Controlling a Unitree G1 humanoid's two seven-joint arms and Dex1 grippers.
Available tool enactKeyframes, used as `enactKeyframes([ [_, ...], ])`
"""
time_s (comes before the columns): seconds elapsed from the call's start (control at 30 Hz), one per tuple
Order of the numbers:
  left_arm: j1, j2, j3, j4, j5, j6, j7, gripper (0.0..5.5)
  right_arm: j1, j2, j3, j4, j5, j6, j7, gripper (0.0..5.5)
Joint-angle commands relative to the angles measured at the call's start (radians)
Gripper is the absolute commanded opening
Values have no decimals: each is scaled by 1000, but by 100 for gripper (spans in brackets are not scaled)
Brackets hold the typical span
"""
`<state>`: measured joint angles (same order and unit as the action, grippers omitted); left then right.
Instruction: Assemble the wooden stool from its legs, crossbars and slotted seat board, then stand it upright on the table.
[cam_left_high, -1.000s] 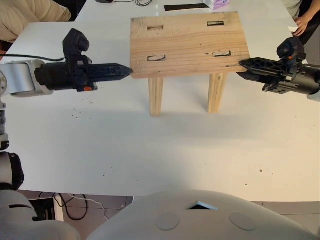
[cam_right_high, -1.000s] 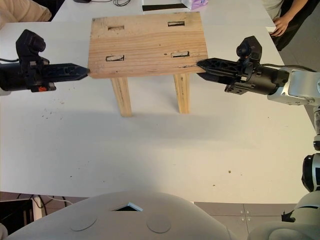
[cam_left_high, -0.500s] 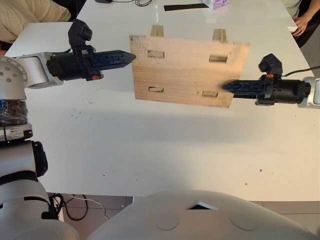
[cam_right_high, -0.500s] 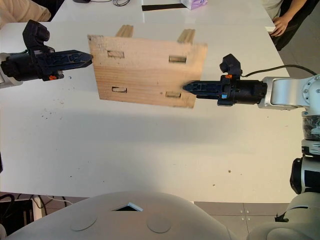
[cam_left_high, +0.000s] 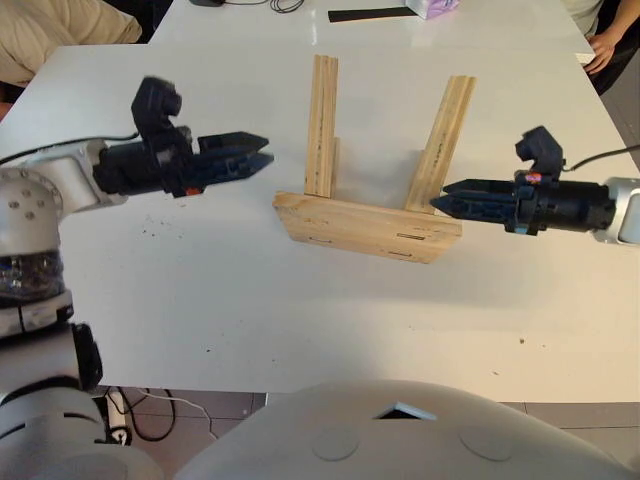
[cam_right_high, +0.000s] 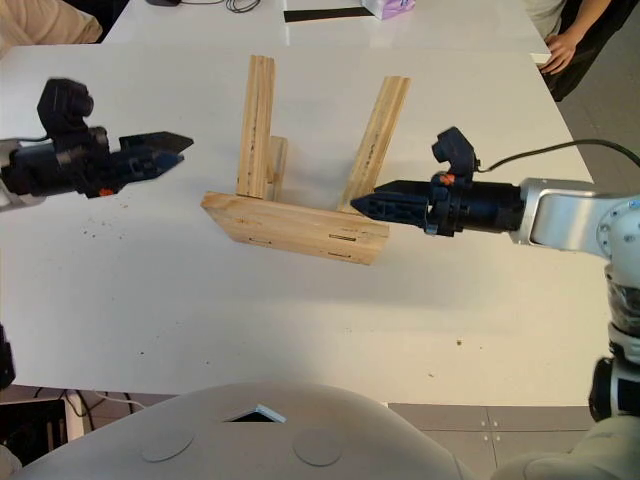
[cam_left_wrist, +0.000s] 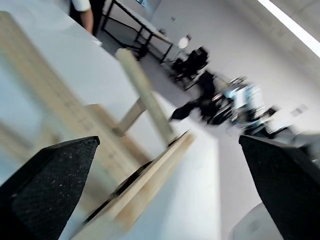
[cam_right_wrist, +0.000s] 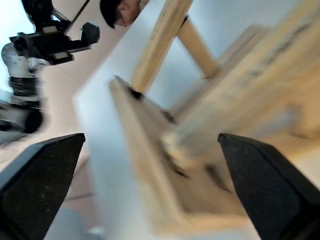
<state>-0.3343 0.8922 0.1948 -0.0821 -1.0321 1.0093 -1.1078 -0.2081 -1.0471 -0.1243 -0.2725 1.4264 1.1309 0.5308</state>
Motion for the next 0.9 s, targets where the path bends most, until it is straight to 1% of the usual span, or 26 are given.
enactKeyframes([
  [0.03,239,10,79,-87,215,-337,-95,518,166,-82,-205,-32,-169,-119,262,492],
  [0.1,325,-20,96,-100,295,-492,-123,518,247,-91,-263,-27,-230,-164,388,492],
  [0.17,380,-54,59,-82,380,-638,-150,518,329,-83,-256,-51,-325,-242,484,492],
  [0.2,401,-76,33,-65,428,-714,-155,518,355,-72,-232,-65,-373,-280,515,492],
  [0.33,411,-161,-92,121,625,-1032,-187,518,408,-2,-10,-131,-650,-508,567,492],
  [0.43,345,-201,-145,290,710,-1193,-201,518,403,68,115,-78,-842,-675,553,492],
  [0.5,292,-227,-171,394,743,-1267,-210,518,383,119,165,-17,-929,-759,539,492],
  [0.7,145,-313,-244,653,826,-1453,-215,518,320,237,223,194,-1066,-919,523,492],
  [0.77,126,-343,-266,684,830,-1473,-226,518,307,264,251,245,-1100,-954,532,492],
  [0.9,121,-382,-310,704,834,-1492,-259,518,283,320,294,298,-1106,-952,565,492],
])
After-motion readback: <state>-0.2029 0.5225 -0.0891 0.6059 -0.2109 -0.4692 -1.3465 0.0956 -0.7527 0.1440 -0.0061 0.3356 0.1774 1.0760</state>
